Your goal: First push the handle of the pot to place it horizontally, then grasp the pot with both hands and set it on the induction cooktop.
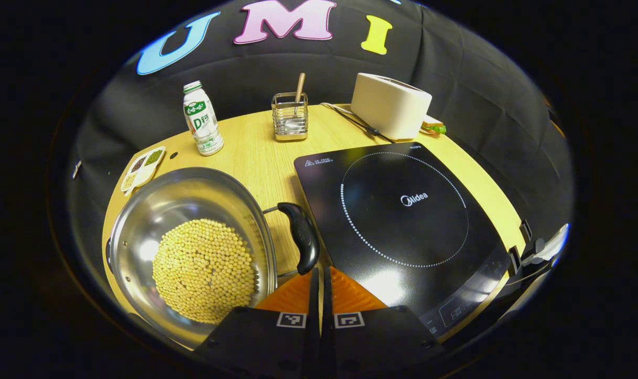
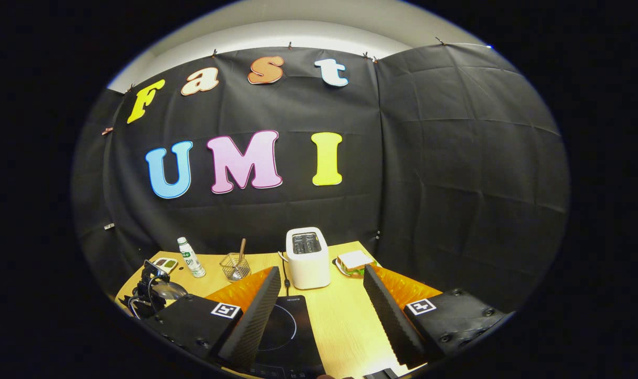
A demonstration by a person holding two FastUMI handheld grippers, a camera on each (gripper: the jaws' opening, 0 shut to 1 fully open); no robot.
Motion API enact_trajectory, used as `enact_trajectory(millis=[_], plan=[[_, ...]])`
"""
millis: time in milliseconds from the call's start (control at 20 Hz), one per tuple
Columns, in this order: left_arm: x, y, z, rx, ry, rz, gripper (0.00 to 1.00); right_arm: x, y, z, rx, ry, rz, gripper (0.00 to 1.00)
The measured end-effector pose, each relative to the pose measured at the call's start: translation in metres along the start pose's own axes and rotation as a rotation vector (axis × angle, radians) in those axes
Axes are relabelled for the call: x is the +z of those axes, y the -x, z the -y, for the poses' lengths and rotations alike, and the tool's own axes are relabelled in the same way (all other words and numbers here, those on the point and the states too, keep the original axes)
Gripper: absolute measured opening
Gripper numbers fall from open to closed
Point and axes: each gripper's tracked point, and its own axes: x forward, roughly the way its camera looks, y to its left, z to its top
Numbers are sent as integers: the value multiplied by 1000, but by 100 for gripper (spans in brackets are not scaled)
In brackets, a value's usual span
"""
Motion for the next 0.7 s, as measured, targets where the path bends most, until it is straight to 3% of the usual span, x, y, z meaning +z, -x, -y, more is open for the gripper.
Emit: enact_trajectory(millis=[300, 550, 700], plan=[[-3, 40, 4, 53, 150, 79, 5, -16, -19, -13, 83, -21, -50, 98], [13, 112, -20, 226, 286, 261, 5, -42, -39, -42, 208, -48, -136, 98], [25, 160, -40, 335, 348, 349, 17, -60, -47, -70, 304, -34, -174, 98]])
